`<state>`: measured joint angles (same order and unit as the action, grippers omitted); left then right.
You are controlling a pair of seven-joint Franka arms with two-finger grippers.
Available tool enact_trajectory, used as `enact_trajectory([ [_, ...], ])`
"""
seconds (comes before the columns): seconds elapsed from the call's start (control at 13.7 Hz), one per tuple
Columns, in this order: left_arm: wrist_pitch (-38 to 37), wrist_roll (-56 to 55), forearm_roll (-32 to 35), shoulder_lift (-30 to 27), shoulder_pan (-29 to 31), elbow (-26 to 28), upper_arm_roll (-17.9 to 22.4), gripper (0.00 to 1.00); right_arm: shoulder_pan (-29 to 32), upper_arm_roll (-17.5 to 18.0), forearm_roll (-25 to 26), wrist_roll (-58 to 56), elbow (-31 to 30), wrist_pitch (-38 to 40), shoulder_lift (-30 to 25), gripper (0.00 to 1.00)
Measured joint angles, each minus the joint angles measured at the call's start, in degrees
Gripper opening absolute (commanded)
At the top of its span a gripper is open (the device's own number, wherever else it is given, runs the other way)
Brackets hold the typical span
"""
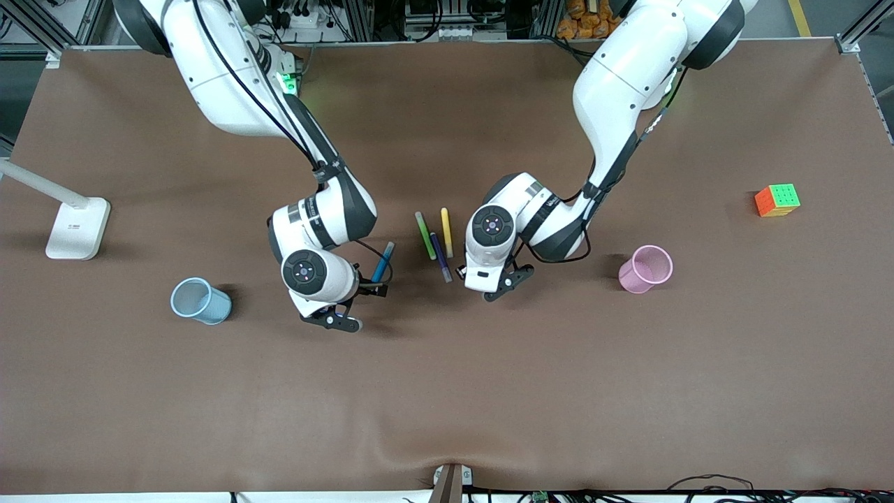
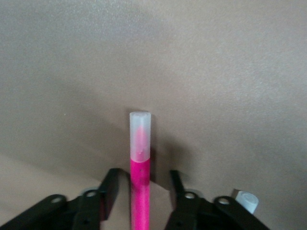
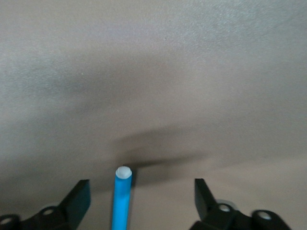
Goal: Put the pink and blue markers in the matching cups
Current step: 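Lower both grippers and close them on the pink and blue markers, then carry the pink marker to the pink cup while the right gripper carries blue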
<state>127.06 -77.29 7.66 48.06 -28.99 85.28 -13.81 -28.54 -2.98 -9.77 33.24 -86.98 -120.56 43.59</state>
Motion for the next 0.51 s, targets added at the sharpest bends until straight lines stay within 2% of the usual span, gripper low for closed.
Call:
enact_trajectory([
  [0.15, 0.0, 0.0, 0.0, 0.0, 0.05, -0.19, 0.06, 0.19, -0.24, 0.04, -0.48, 0.38, 0.0, -0.87, 0.75, 0.76],
  [0.29, 0.0, 0.0, 0.0, 0.0, 0.07, -0.19, 0.07, 0.08, -1.07, 0.07, -1.3, 1.38, 0.0, -1.86, 1.36, 0.62],
  [0.37, 0.0, 0.0, 0.0, 0.0, 0.09, -0.23, 0.09, 0.0, -1.5, 0.08, -1.39, 1.72, 0.0, -2.37, 1.68, 0.51],
  [0.51, -0.02, 0.0, 0.0, -0.01, 0.48, -0.31, 0.22, 0.0, -1.97, 0.07, -1.4, 2.15, 0.0, -2.61, 2.2, 0.23],
])
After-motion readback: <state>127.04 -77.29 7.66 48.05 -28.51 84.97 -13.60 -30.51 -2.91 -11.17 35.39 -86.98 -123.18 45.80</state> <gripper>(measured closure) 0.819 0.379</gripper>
